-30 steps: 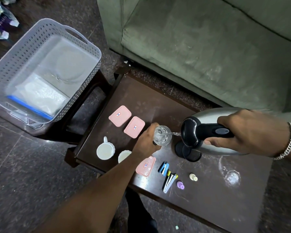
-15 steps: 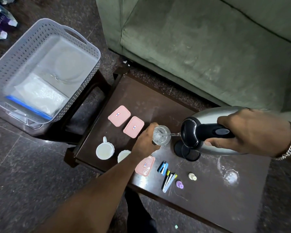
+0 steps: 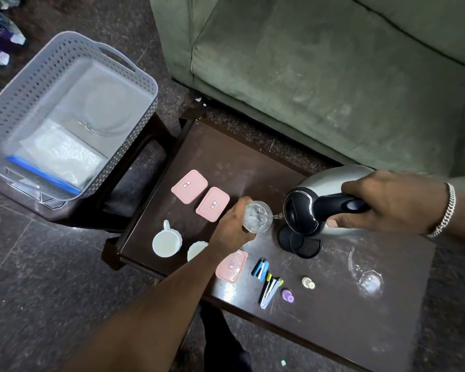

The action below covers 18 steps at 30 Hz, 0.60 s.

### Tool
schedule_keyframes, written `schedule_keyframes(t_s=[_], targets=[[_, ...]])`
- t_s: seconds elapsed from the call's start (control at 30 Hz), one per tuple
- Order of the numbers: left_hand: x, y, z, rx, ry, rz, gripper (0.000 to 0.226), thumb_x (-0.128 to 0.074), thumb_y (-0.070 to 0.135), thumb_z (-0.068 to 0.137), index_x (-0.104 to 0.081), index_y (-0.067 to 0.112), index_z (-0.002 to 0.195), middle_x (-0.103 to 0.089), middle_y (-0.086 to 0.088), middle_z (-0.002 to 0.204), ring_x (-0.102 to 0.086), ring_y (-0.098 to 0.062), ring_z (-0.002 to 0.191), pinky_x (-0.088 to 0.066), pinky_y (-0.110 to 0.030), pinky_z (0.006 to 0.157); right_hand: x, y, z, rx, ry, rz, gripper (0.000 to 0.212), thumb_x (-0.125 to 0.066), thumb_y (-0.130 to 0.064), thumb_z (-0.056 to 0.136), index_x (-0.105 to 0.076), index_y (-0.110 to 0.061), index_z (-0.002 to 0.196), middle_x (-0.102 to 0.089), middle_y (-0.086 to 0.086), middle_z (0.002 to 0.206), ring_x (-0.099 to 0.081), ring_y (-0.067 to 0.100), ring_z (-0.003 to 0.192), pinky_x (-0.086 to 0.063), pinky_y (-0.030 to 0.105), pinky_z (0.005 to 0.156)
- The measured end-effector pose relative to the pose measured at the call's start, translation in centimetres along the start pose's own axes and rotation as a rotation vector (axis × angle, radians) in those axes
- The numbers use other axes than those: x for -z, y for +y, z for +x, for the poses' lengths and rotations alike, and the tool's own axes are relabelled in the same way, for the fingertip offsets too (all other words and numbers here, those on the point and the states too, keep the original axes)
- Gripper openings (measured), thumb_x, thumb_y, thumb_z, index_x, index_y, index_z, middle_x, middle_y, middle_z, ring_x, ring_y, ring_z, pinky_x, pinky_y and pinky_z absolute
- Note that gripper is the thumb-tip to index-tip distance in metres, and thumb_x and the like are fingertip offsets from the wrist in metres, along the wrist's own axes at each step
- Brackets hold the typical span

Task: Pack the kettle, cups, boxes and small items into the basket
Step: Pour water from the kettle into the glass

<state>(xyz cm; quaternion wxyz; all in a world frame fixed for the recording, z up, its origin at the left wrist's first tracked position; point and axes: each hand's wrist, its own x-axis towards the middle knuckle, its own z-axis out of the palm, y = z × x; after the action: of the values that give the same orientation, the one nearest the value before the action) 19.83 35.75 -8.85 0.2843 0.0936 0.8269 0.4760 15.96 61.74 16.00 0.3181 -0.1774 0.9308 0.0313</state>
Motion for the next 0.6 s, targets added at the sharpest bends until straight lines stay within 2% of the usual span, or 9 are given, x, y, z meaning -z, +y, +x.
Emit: schedule_keyframes(t_s=[0.2,0.47,0.6], targets=[[-0.2,-0.1,0.0,-0.002,0.016,-0.008,0.075,-0.084,0.005,0.068,-0.045,0.021,0.13,-0.064,-0.003,0.122,-0.063,-0.025,0.112,-0.052,-0.044,0.096,-1.3,1.5,1.9,0.023,-0.019,0.093,0.07,-0.033,-0.093,0.07,-0.049,-0.024,0.069,-0.053,-0.005,0.053,-0.051,0.006,0.05,-0.049,0.034,0.054],[-0.2,-0.4,0.3,-0.006,0.008,-0.021,0.073,-0.082,0.004,0.067,-0.045,0.021,0.128,-0.064,-0.002,0.119,-0.063,-0.026,0.109,-0.052,-0.046,0.092,-2.9,2.9,3.8,0.044,-0.019,0.229,0.068,-0.044,-0.087,0.072,-0.051,-0.02,0.068,-0.053,0.0,0.054,-0.053,0.015,0.052,-0.046,0.035,0.054],[-0.3,-0.6,0.4,-0.013,0.003,-0.031,0.074,-0.084,0.005,0.067,-0.045,0.022,0.127,-0.065,-0.002,0.118,-0.064,-0.024,0.109,-0.053,-0.045,0.092,-2.9,3.5,4.2,0.035,-0.007,0.268,0.065,-0.049,-0.084,0.072,-0.052,-0.02,0.068,-0.053,-0.001,0.055,-0.05,0.013,0.051,-0.045,0.033,0.053]])
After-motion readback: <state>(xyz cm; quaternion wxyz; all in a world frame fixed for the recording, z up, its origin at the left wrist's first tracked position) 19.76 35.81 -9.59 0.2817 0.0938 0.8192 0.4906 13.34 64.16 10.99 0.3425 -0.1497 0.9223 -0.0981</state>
